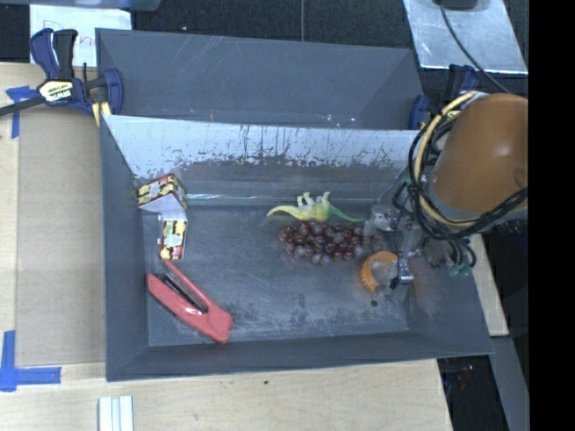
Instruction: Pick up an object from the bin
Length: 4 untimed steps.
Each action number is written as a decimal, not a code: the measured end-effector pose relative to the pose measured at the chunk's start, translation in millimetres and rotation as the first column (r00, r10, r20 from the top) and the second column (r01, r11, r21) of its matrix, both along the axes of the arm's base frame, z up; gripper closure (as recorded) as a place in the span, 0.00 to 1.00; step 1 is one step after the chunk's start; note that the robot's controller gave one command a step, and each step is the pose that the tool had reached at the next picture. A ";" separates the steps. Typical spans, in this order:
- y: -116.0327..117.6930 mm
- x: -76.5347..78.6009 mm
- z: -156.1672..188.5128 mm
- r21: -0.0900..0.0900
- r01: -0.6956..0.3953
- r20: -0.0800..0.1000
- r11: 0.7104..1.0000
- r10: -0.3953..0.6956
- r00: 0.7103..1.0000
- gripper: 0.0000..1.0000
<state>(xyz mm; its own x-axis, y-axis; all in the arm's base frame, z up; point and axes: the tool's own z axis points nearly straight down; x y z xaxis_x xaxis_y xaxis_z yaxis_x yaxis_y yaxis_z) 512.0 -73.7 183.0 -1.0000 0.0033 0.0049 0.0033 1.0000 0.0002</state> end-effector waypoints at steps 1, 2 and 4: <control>0.3 1.9 4.3 -0.001 -0.003 0.008 1.000 0.003 1.000 0.00; 38.5 70.6 -82.9 -0.002 -0.055 0.018 0.998 0.056 0.998 0.00; 48.1 86.1 -60.7 -0.001 0.050 0.018 0.999 -0.050 0.999 0.00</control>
Offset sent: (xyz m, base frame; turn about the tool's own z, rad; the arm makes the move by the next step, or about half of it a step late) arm 0.0866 0.0508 -0.1130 -0.0709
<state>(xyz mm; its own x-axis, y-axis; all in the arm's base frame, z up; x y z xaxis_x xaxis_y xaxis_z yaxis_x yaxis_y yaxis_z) 598.1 -25.7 122.3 -0.9985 0.0536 -0.0135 0.0536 0.9986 -0.0005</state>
